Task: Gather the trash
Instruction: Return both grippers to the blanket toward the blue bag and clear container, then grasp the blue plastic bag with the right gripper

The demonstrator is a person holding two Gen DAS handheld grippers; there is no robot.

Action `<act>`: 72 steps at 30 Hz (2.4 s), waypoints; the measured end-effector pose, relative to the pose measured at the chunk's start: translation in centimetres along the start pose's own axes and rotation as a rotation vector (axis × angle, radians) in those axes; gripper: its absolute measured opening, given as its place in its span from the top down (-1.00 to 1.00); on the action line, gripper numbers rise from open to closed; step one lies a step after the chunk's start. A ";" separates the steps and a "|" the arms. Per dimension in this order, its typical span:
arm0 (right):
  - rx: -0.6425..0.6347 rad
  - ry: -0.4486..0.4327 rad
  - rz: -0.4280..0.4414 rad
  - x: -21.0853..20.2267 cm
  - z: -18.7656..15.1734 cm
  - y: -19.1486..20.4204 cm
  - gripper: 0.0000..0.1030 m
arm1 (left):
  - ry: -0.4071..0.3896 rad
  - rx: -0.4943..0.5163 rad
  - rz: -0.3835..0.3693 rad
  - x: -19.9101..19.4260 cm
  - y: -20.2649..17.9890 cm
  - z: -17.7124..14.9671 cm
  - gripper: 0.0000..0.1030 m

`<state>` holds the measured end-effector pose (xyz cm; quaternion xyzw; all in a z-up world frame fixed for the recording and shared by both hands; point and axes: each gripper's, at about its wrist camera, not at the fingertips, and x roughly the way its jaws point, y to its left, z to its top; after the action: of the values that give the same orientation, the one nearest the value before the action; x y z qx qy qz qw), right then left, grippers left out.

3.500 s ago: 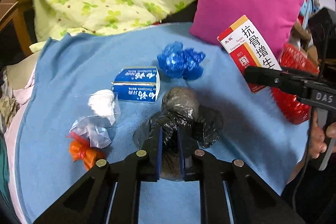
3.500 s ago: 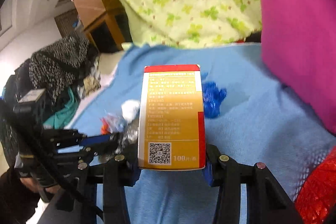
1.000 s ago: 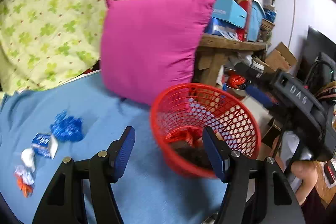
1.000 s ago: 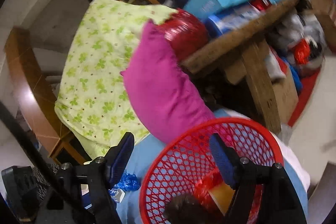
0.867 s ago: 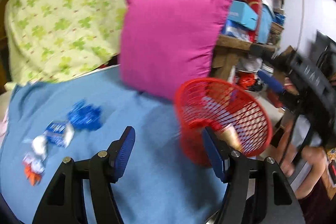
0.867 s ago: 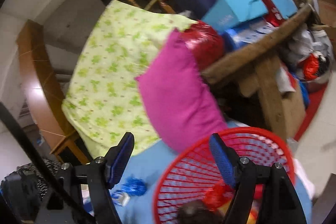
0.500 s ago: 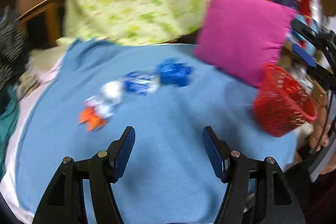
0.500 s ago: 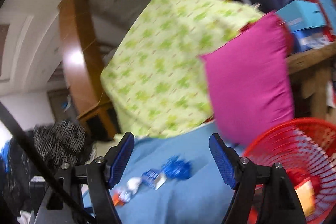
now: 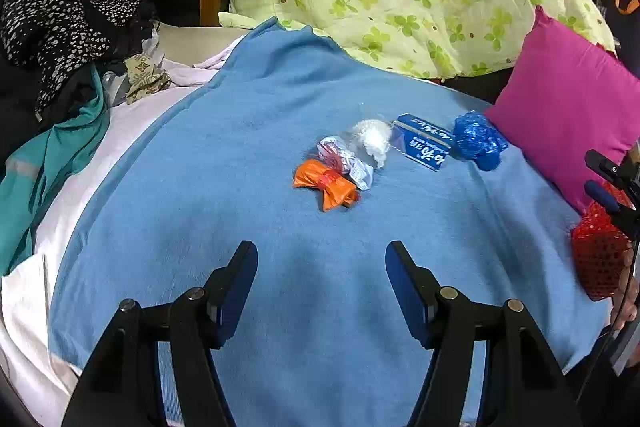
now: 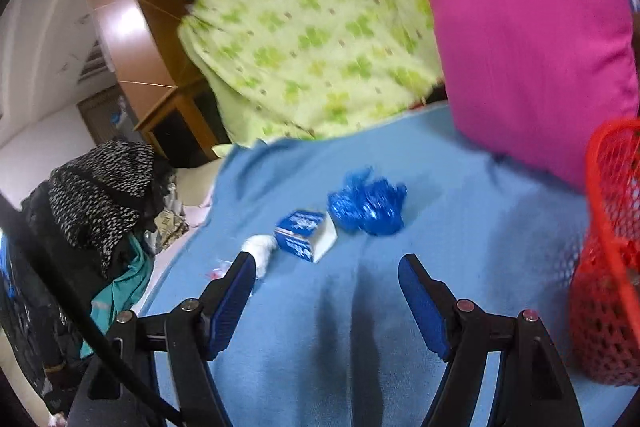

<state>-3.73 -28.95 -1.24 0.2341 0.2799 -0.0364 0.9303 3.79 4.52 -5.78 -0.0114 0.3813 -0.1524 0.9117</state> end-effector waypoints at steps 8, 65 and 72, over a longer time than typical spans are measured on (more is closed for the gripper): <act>0.121 0.087 -0.017 4.3 1.1 -3.4 -0.51 | 0.031 -0.025 -0.018 3.9 0.8 2.9 -0.31; 0.336 0.188 0.017 20.4 5.2 -9.4 -0.51 | 0.081 0.319 -0.146 10.9 -9.0 10.4 -0.44; 0.235 0.207 0.036 20.7 5.3 -7.8 -0.07 | 0.134 0.323 -0.202 12.4 -10.1 9.2 -0.44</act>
<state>14.78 -36.94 -11.70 0.3486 0.3641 -0.0279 0.8632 15.70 -9.57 -6.50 0.1069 0.4087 -0.3026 0.8544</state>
